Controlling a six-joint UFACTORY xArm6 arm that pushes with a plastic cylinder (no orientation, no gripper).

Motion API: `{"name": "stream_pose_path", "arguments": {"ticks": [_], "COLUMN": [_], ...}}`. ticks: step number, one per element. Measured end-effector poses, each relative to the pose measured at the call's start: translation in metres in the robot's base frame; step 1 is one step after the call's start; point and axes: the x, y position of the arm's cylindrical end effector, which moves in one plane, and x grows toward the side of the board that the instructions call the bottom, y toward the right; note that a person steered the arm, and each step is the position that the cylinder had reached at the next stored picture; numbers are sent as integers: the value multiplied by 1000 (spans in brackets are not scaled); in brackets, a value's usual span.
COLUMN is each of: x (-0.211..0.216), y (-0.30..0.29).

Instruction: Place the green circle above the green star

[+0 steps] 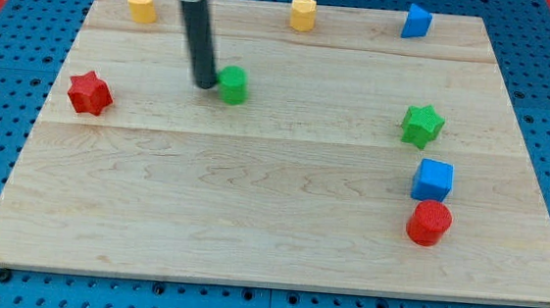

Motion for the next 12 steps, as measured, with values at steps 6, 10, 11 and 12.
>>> {"name": "stream_pose_path", "arguments": {"ticks": [6,10,11,12], "x": [34,-19,-14,-12], "y": [181,149,190,215]}}
